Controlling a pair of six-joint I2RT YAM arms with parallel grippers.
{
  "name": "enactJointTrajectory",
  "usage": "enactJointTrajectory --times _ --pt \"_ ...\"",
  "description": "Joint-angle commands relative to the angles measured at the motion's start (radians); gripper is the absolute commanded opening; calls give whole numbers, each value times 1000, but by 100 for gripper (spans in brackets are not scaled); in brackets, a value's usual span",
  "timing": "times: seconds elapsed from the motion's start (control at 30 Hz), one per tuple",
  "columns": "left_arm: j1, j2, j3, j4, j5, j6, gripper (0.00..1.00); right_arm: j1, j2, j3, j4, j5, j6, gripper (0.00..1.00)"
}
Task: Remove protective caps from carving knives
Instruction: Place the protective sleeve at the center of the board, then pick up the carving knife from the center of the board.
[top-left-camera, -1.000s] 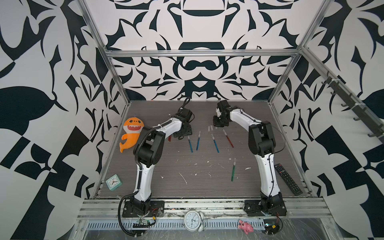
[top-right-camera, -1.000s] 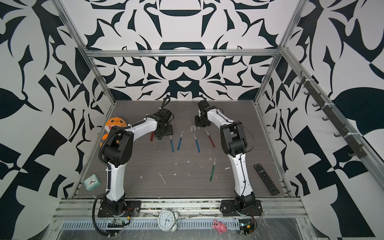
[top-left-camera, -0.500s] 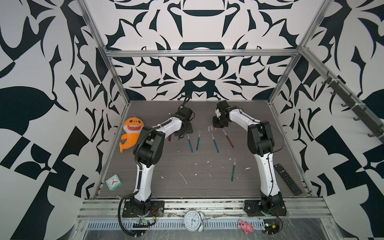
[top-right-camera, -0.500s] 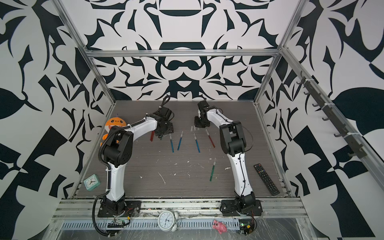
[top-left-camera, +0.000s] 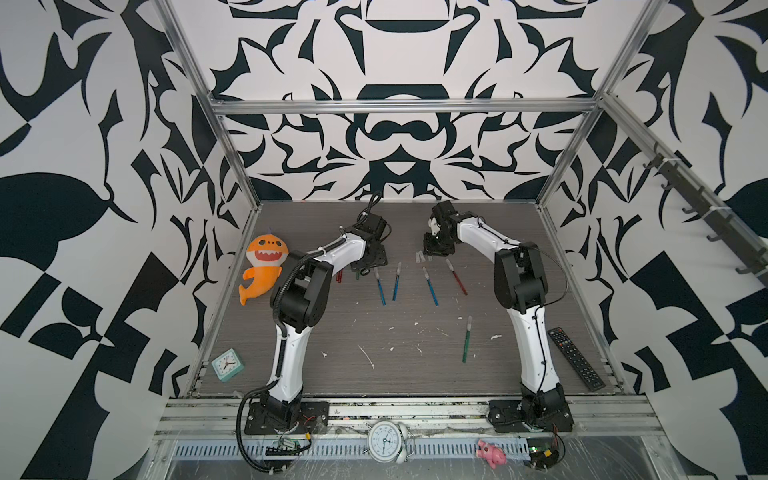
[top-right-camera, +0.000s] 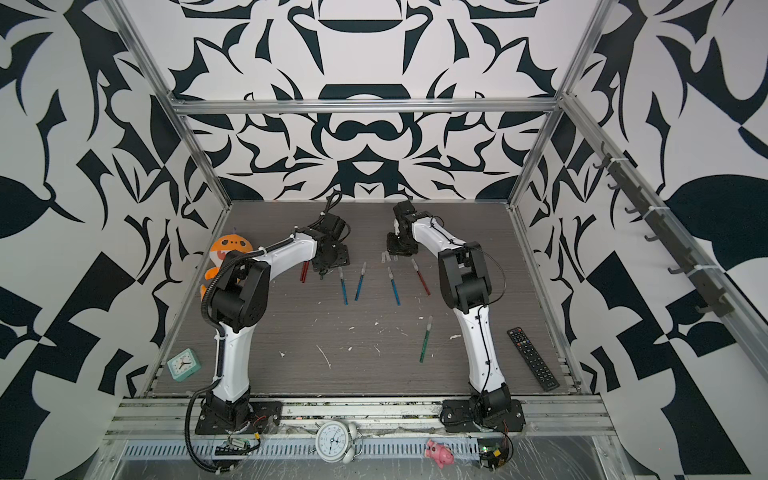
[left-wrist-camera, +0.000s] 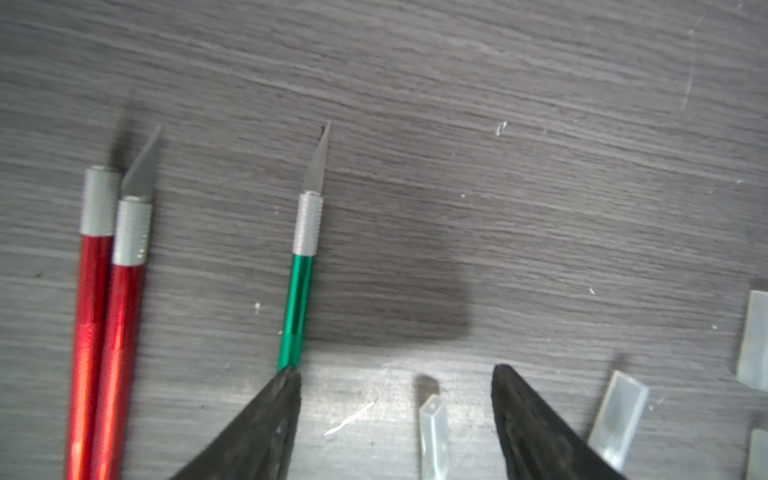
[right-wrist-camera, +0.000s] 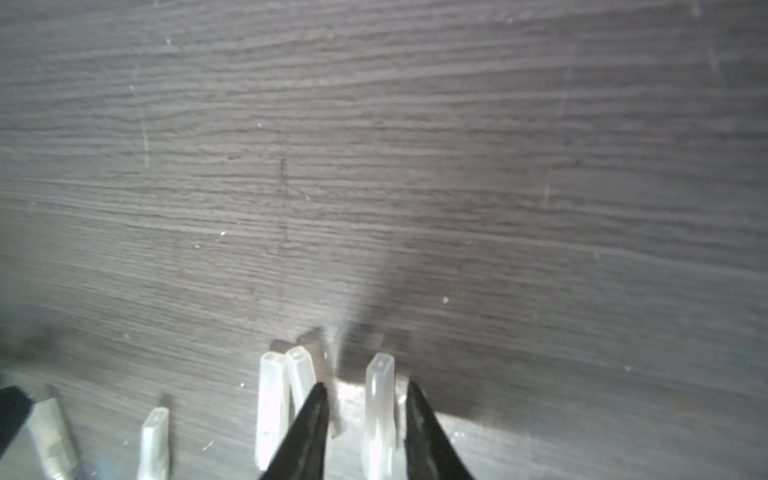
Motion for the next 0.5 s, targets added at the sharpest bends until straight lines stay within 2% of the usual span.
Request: enactJointTrajectory --times 0.0,0.23,0.47 --pt "4 30 27 -15 5 -19 76 7 -149 -7 13 -8 18 41" --pt "13 51 29 -17 -3 -20 76 15 -308 -116 78 -19 59 54" --pt "37 24 -28 6 -9 -26 76 24 -479 -288 165 -47 109 68"
